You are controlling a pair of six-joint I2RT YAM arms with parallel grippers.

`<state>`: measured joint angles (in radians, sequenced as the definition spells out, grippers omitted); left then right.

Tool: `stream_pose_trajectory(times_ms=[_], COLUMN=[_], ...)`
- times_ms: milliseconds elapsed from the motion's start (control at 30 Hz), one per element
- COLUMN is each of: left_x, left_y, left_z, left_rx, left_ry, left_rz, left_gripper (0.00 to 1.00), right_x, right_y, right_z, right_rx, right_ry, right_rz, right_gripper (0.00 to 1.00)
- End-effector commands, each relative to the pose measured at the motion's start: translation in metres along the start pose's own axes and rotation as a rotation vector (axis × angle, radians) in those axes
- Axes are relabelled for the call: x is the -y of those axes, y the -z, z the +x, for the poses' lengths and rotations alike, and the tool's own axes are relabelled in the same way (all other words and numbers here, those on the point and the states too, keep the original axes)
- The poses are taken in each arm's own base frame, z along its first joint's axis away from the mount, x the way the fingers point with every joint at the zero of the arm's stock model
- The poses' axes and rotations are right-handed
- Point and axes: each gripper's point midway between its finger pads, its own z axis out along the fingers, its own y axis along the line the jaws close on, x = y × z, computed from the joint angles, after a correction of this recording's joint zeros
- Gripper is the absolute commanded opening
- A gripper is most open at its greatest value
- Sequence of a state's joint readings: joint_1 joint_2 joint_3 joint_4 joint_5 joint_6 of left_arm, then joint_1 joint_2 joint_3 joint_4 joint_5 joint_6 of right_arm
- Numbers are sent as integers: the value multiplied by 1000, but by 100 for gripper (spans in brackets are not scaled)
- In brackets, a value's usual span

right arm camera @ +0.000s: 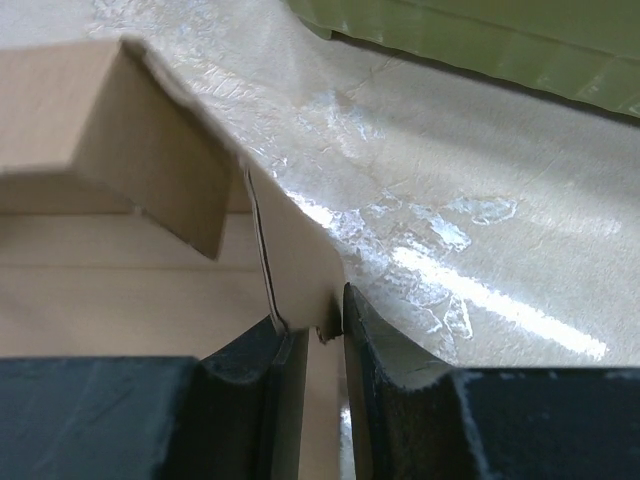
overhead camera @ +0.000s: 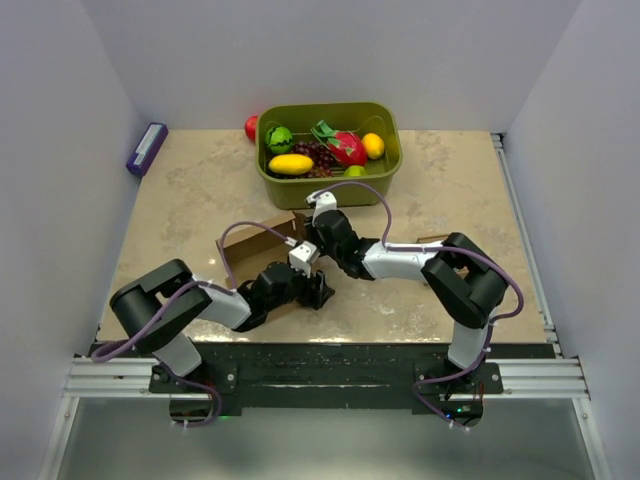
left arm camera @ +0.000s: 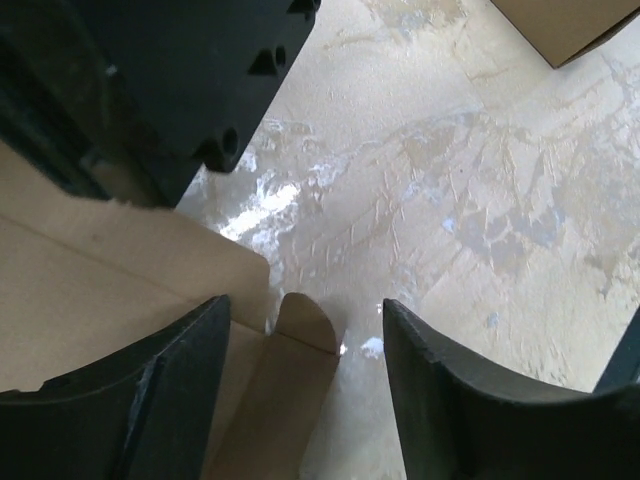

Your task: Fold the paper box

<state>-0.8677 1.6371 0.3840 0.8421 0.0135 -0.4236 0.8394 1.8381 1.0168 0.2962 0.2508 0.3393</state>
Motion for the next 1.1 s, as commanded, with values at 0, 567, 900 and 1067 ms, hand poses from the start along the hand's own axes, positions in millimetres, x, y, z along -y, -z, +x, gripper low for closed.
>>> stream_pose_trajectory(times_ms=[0,567,900,1067], left_x=[-8,-3,-78,-90], left_y=[20,102,145,147], left_z=[19,-117,-162,-159], left_rx=[-84,41,-128,-126], left_ry=[-23,-226,-472,-529], left_rz=[-38,-196,-426,-473], left_gripper=[71,84,87,87], right_x=[6,8,12,15], right_y=[2,9,14,14], right_z=[-5,-8,-10,-6], right_rx=[18,24,26,17], right_ry=[2,32,34,28], right_rz=[43,41,41,32], right_gripper=[24,24,24,24])
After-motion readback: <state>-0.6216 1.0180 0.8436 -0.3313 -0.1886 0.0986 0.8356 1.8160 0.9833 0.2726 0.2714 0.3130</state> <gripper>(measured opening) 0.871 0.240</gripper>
